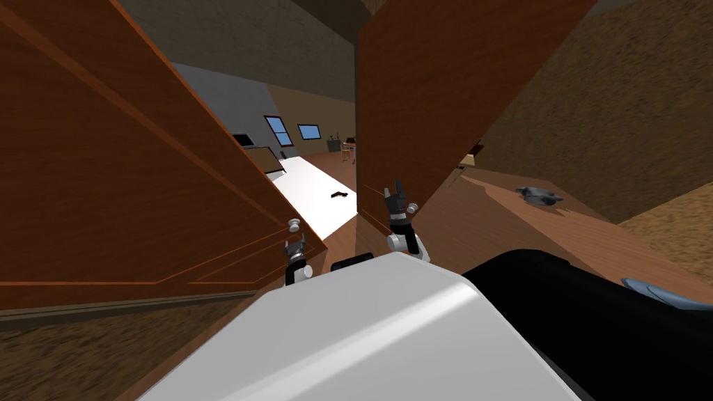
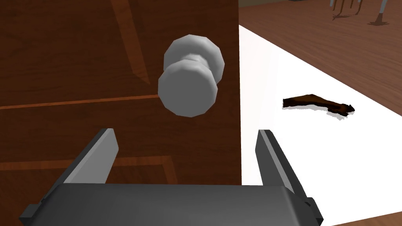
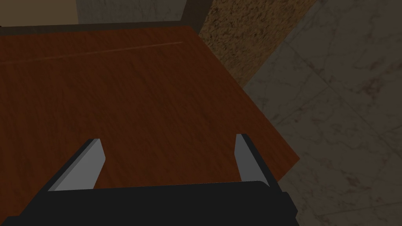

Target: Pull the door open

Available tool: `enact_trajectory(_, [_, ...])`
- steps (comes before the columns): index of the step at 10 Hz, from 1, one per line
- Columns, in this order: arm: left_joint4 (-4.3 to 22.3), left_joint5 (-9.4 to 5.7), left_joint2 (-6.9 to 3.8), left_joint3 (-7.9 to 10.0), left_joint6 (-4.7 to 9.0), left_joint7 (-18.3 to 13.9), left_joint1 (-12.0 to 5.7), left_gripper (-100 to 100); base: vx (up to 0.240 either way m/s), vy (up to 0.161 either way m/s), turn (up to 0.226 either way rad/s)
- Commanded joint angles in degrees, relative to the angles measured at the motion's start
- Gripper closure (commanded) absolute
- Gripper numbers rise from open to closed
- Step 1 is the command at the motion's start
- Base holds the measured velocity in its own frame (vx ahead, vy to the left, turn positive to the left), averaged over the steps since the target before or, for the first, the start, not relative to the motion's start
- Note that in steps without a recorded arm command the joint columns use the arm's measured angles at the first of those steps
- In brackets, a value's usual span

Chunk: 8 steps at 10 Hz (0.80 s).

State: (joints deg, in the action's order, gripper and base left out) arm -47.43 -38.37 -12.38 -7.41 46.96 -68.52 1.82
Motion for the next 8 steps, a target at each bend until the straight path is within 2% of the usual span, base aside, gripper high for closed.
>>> enact_trajectory(1, [-0.2,-1.01,0.06,-0.56,0.01,-2.3,-0.03,-100,-0.049,0.015,-0.022])
enact_trajectory(3, [-0.4,-1.86,0.11,-1.04,0.02,-4.1,-0.07,-100,-0.051,0.007,-0.014])
enact_trajectory(4, [-0.5,-1.60,0.11,-0.88,-0.04,-3.4,0.01,-100,-0.016,0.003,-0.002])
enact_trajectory(5, [0.3,-2.15,-1.58,-0.41,0.52,-5.4,0.65,-100,0.141,0.013,-0.152])
enact_trajectory(6, [0.5,-2.29,-2.05,-0.28,0.68,-5.9,0.83,-100,0.245,0.018,-0.145])
enact_trajectory(8, [1.3,-2.85,-3.97,0.28,1.32,-8.0,1.56,-100,0.207,0.014,-0.105])
